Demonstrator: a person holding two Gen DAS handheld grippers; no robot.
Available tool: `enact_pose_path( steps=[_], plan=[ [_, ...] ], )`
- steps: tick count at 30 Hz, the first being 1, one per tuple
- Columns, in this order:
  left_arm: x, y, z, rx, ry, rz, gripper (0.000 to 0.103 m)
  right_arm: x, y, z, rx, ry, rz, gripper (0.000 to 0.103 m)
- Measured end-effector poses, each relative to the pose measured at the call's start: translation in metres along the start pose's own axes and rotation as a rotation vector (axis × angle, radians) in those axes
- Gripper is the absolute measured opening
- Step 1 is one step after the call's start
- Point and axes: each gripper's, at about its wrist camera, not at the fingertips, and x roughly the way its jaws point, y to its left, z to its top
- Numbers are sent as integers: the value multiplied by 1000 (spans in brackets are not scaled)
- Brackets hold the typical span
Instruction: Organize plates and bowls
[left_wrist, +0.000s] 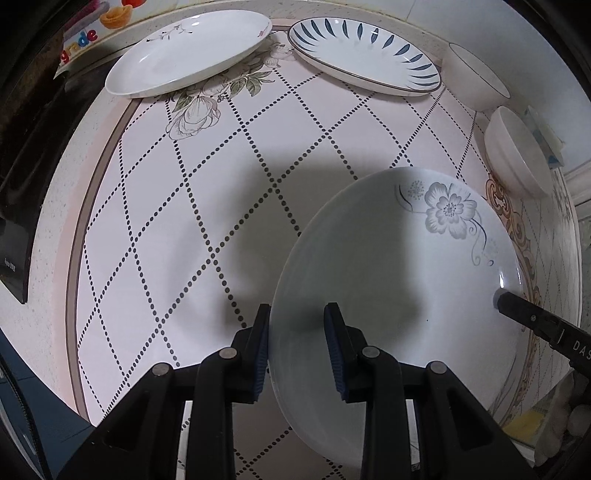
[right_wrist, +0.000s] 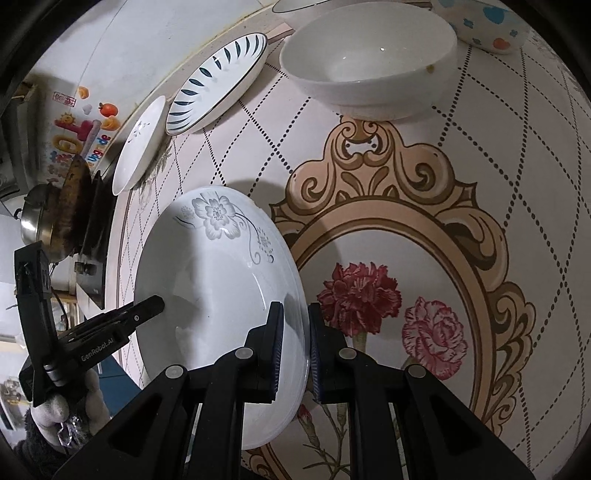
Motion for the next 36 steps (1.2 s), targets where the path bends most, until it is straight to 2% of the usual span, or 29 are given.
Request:
enact_pose_path(
  steps=[8,10,12,14,16,18,21,24,26,29,31,34,35,36],
  plan=[
    [-5,10,6,20,39,-46,26,0,2,3,46,26,-21,16],
    [-21,22,13,6,14,-53,26,-8,-1,8,92,31,-11,16],
    [-46,39,25,-27,-47,-63,27,-22,1,14,123,13,-19,16],
    [-69,63,42,-75,-110,-66,32,-44,14,27,121,-37,-43,22],
    [-82,90,63,-131,-160,-75,46,-58,41,48,105,-89,-22,40],
    [-85,119,85,-191,-201,-56,49,-59,71,72,71,-119,12,54],
    [-71,161,118,-272,-209,-12,49,-31,136,130,-26,-140,65,56],
    [-50,190,144,-326,-194,11,49,7,185,180,-109,-157,60,56],
    [-36,194,155,-337,-186,27,49,40,216,218,-157,-154,39,56],
    [-14,203,170,-341,-157,41,49,83,239,259,-187,-124,-1,55],
    [-4,207,178,-349,-138,22,49,108,248,283,-202,-107,-24,51],
    [3,212,187,-346,-140,18,49,138,255,302,-216,-70,-33,46],
    [4,213,189,-341,-141,19,47,145,258,306,-220,-59,-39,44],
    [4,213,190,-339,-145,18,32,154,259,310,-221,-45,-43,37]
  ],
)
